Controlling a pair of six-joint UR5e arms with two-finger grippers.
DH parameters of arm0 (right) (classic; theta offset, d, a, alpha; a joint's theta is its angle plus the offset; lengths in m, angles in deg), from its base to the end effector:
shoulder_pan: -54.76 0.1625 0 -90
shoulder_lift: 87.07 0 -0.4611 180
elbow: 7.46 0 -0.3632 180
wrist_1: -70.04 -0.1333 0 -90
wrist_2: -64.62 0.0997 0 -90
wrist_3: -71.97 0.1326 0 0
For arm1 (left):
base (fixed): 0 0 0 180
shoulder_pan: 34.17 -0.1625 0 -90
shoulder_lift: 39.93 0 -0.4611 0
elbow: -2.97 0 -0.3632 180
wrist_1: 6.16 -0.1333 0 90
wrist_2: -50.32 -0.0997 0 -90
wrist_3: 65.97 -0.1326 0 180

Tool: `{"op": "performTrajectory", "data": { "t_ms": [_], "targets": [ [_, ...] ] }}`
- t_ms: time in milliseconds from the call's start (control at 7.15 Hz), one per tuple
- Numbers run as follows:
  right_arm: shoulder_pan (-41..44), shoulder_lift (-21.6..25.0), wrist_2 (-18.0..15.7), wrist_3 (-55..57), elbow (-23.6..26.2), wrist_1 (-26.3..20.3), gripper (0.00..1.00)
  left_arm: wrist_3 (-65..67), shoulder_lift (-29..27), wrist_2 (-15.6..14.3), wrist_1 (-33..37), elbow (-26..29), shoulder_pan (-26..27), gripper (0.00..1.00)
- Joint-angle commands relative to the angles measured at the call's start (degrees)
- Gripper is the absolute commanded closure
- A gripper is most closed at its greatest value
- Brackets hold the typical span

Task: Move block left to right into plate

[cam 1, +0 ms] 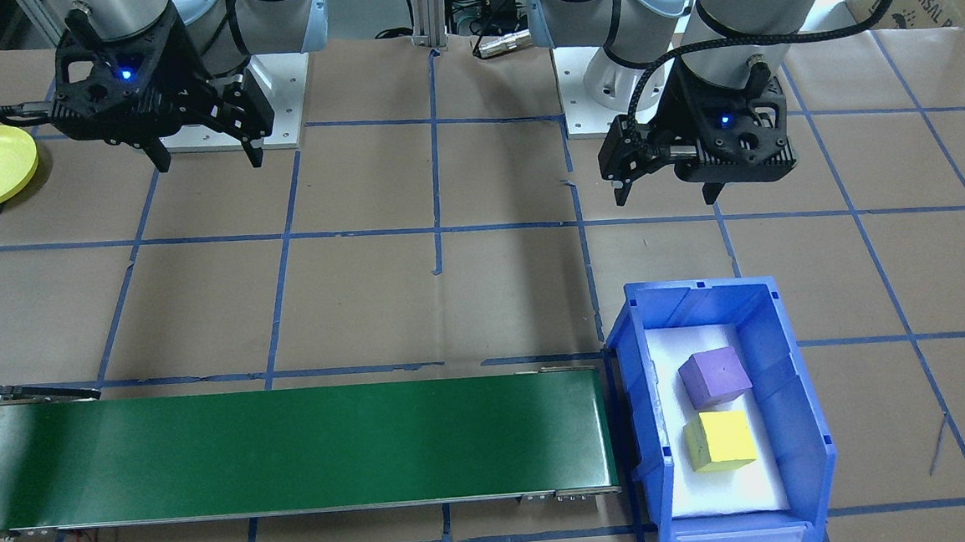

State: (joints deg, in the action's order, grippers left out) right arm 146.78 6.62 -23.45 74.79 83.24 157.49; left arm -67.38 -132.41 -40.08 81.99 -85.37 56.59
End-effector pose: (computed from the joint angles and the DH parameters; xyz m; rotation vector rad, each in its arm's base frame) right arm 0.1530 -0.4286 0.5098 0.0215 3.1075 -0.0097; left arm -0.1388 -0.4834 0.4872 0.0593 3.1338 -0.0281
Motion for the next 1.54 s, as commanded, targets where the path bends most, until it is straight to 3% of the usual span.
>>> {"op": "performTrajectory", "data": {
  "t_ms": [0,419,839,978,1118,1398],
  "targets": [
    [0.0,0.0,-0.3,-0.2,-0.1,0.0,0.0,-0.1,-0.2,0.0,-0.2,0.0,-0.2,0.0],
    [0.0,0.0,-0.2,-0.1,-0.2,0.1,0.0,-3.4,-3.8,0.0,-3.6,0.9,-5.5,0.0],
    [0.0,-0.1,-0.2,-0.1,-0.2,0.1,0.0,-10.9,-15.2,0.6,-14.8,0.1,-8.8,0.0],
    [0.0,0.0,-0.2,-0.1,-0.2,0.1,0.0,-11.2,-18.2,-0.1,-17.5,0.0,-8.8,0.0],
    [-0.1,0.0,-0.2,-0.1,-0.2,0.1,0.0,-11.0,-20.2,-2.7,-18.0,-0.1,-8.9,0.0],
    [0.0,-0.1,-0.2,-0.1,-0.2,0.1,0.0,-10.1,-22.4,-3.3,-18.1,-1.0,-8.9,0.0]
  ]
}}
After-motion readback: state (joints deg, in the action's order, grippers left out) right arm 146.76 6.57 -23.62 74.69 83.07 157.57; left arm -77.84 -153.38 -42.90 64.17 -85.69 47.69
